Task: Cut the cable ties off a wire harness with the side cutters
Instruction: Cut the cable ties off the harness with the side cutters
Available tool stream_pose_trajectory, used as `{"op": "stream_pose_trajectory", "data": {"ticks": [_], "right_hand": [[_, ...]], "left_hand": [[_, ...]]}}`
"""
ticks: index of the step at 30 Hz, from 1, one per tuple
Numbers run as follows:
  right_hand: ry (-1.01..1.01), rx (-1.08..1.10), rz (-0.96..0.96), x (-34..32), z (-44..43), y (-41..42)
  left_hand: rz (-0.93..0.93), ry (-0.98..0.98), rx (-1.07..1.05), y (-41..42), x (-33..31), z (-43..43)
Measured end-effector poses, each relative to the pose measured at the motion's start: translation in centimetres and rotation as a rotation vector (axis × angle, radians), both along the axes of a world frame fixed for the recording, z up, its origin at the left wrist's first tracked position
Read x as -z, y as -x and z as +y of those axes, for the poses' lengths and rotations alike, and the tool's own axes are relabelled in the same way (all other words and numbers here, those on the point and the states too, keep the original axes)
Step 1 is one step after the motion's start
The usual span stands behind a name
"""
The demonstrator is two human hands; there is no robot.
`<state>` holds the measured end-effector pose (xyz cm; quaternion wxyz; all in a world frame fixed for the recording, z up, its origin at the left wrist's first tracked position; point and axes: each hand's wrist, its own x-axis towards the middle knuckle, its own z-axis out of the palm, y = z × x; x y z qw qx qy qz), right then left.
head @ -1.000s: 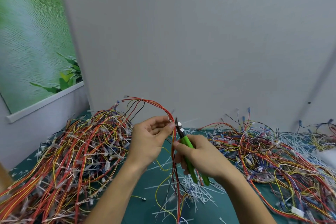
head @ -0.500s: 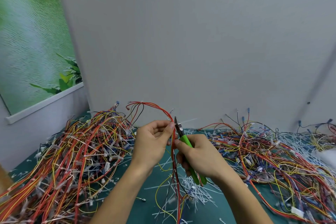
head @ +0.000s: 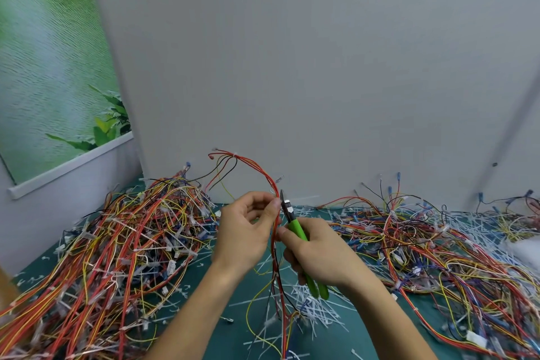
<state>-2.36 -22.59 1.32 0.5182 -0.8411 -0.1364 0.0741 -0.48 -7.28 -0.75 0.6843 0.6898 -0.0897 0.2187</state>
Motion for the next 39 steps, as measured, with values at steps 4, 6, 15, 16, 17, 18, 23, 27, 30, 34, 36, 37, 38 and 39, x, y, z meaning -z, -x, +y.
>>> {"op": "stream_pose_trajectory", "data": {"ticks": [4, 6, 15, 16, 17, 18, 23, 27, 30, 34, 36, 37, 38, 39], "right_hand": [[-0.039, 0.010, 0.024, -0.04, -0.26, -0.18], [-0.068, 0.006, 0.054, -0.15, -0.32, -0.15], [-0.070, -0.071, 0.115, -0.84, -0.28, 0.35], [-0.061, -0.067, 0.125, -0.81, -0.25, 0.36], [-0.064, -0.061, 0.139, -0.74, -0.25, 0.34], [-0.072, -0.053, 0.151, -0.66, -0.29, 0.31], [-0.077, -0.024, 0.140, -0.46, -0.52, 0.07], [-0.118, -0.035, 0.193, -0.49, -0.70, -0.01], [-0.167, -0.071, 0.241, -0.64, -0.81, 0.05], [-0.129, -0.099, 0.240, -0.83, -0.68, 0.19], [-0.120, -0.095, 0.247, -0.86, -0.59, 0.23], [-0.121, -0.092, 0.249, -0.86, -0.54, 0.24], [-0.123, -0.088, 0.245, -0.85, -0.53, 0.25], [-0.124, -0.082, 0.236, -0.83, -0.53, 0.25]], "left_hand": [[-0.049, -0.070, -0.018, 0.09, -0.06, -0.12], [-0.057, -0.085, -0.020, 0.10, -0.13, -0.12], [-0.040, -0.080, 0.017, 0.07, 0.04, -0.14], [-0.035, -0.085, 0.016, 0.02, 0.13, -0.19], [-0.031, -0.092, 0.012, -0.03, 0.23, -0.23], [-0.030, -0.098, 0.008, -0.09, 0.29, -0.25], [-0.048, -0.111, 0.005, -0.25, 0.31, -0.12], [-0.044, -0.131, 0.003, -0.34, 0.48, -0.17], [-0.044, -0.140, 0.003, -0.35, 0.50, -0.14], [-0.022, -0.143, 0.009, -0.24, 0.50, -0.21], [-0.015, -0.153, 0.007, -0.10, 0.52, -0.25], [-0.014, -0.155, 0.005, -0.06, 0.51, -0.26], [-0.014, -0.153, 0.004, -0.03, 0.47, -0.27], [-0.015, -0.150, 0.003, -0.03, 0.42, -0.29]]}}
